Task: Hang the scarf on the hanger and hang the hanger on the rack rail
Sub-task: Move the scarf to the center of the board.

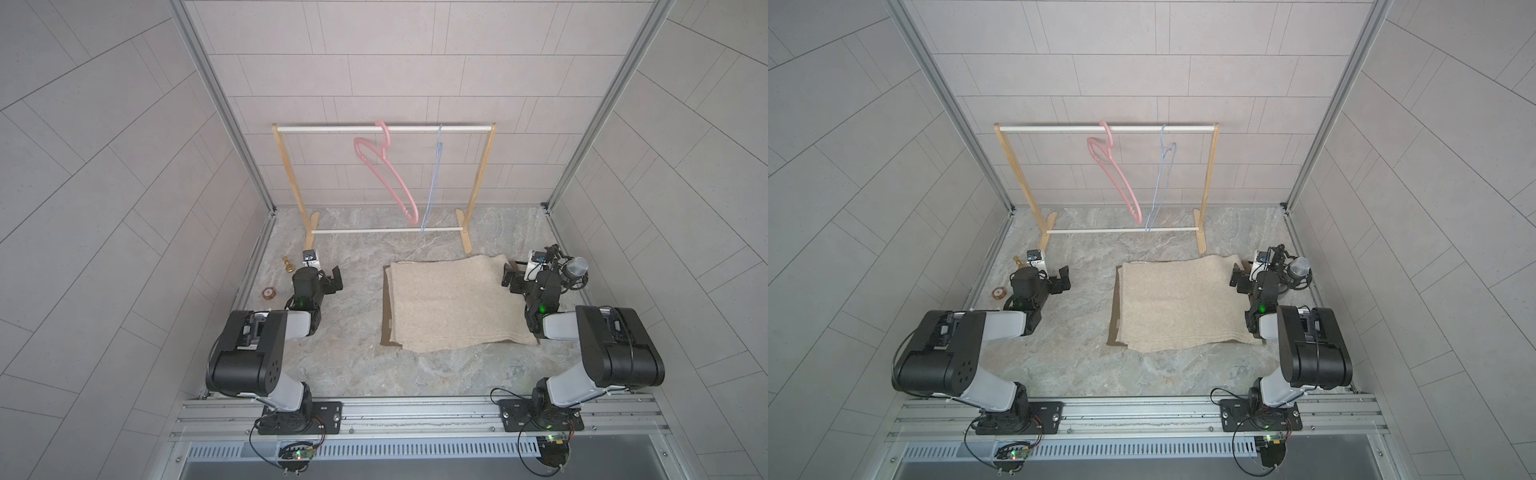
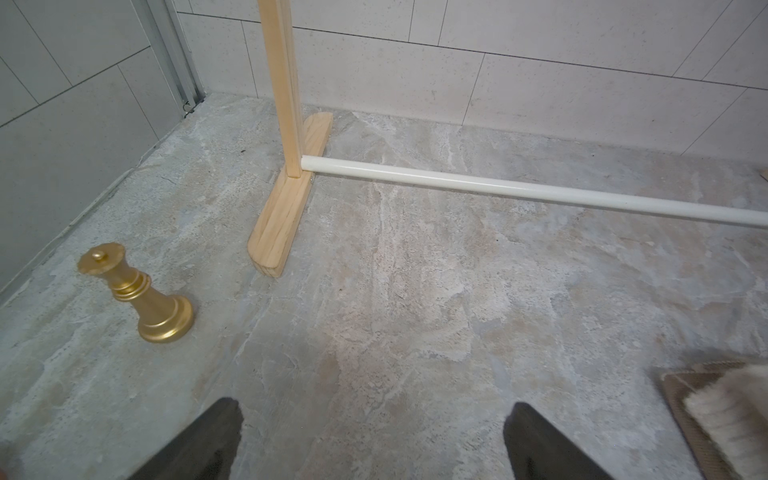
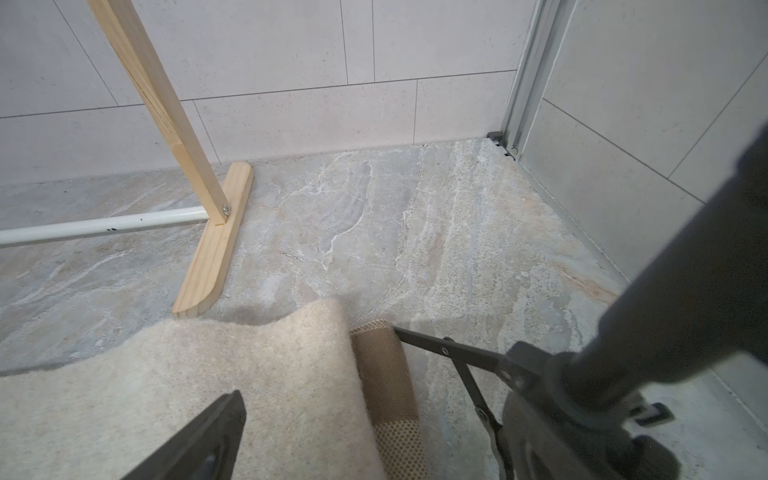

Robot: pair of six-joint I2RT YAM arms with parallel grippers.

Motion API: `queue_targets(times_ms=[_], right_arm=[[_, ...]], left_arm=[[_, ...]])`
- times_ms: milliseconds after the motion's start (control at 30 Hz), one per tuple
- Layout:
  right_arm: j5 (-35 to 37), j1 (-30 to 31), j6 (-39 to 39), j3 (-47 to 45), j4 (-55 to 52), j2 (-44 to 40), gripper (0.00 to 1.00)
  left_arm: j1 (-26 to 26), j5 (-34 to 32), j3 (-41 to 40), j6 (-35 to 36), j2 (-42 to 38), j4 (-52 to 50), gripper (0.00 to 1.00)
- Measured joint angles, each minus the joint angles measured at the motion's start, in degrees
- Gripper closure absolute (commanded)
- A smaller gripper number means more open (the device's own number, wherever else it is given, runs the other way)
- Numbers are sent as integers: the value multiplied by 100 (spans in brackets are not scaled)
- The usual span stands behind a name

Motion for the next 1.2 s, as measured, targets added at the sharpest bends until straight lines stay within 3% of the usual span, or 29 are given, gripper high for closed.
queue_targets(times_ms=[133, 267, 367, 500, 700, 800, 1000, 1200], right_arm=[[-116, -11, 57, -83, -199, -389, 0], [109, -20, 636, 164, -1528, -1613, 0], [157, -22, 1351, 468, -2367, -2400, 0], [-68, -22, 2159, 946, -3399, -3206, 0], [-730, -22, 2846, 1235, -4843, -4131, 0], [-1005, -22, 2962, 1294, -5438, -4358, 0], [-1161, -4, 3080, 1309, -6301, -4500, 0], [-1263, 61, 3130, 1307, -6601, -4500, 0]], left_arm=[[-31, -479, 597, -396, -544, -1580, 0], [-31, -472, 1311, -1086, -1473, -2739, 0], [-31, -94, 1362, -1655, -2127, -3228, 0], [-31, 925, 1364, -2367, -2479, -3930, 0], [-160, 2771, 1303, -3180, -2240, -4583, 0], [-420, 3322, 1185, -3392, -2006, -4708, 0], [-1152, 3829, 1139, -3521, -1408, -4736, 0], [-1403, 4155, 1246, -3545, -417, -4651, 0]])
